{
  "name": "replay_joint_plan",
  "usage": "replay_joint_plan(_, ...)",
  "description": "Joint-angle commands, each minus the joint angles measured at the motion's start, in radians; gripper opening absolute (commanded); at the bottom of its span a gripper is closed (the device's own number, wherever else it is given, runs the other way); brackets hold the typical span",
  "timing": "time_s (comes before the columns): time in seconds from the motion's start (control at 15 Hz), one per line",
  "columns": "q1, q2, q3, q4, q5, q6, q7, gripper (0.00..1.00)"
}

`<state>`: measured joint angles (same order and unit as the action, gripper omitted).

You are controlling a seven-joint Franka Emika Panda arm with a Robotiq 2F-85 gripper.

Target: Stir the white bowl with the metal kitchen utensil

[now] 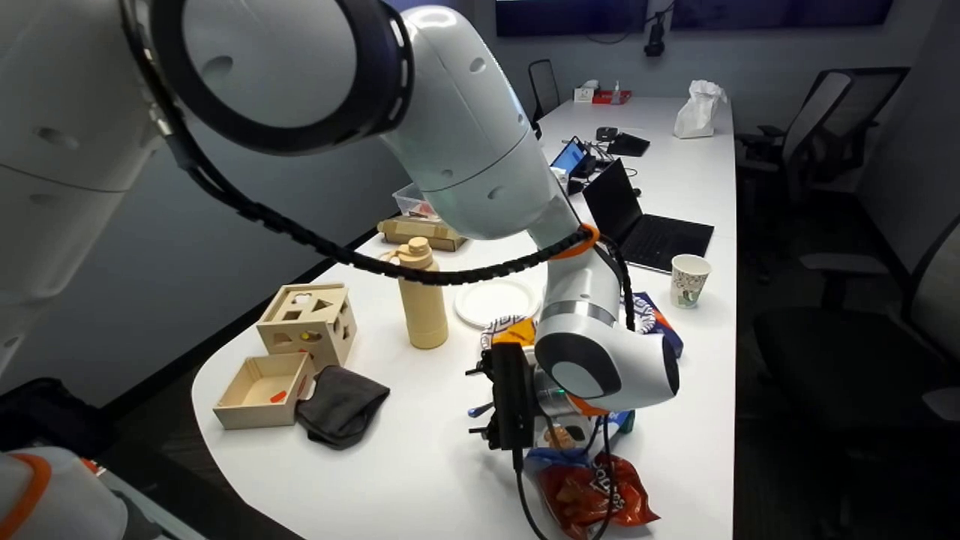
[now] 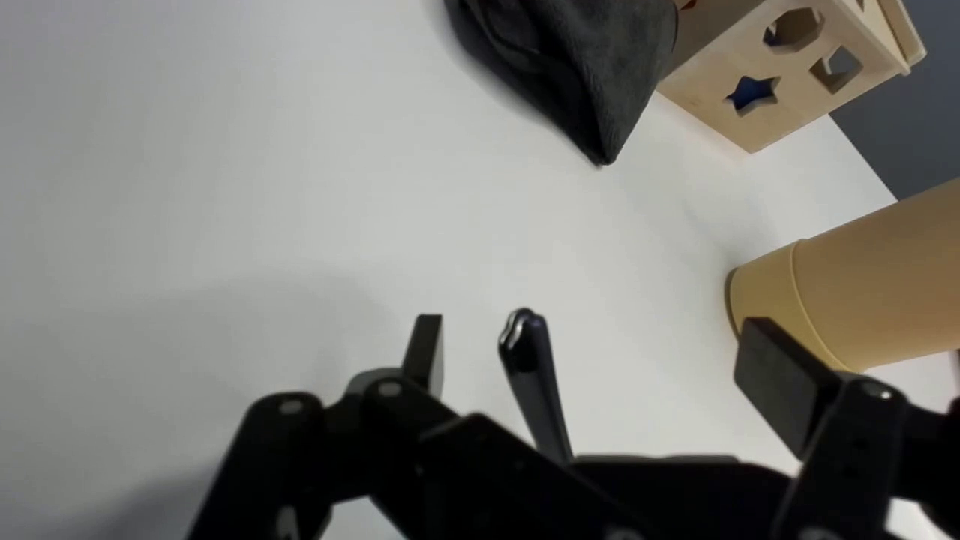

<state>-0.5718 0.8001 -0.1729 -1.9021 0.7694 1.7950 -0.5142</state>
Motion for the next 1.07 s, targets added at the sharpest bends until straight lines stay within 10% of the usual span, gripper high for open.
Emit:
replay_joint_plan(0.0, -0.023, 0.033, 0.015, 0.037, 0.024, -0.027, -0.015, 0.98)
replay_joint_plan(0.07, -0.025, 0.037, 0.016, 0.038, 0.027, -0.025, -0.016, 0.76)
replay_joint_plan(0.73, -0.049, 0.032, 0.016, 0.031, 0.051, -0.018, -0.040, 0.08)
replay_joint_plan(1.0, -0.057, 0.033, 0.017, 0.035, 0.056, -0.023, -0.049, 0.00)
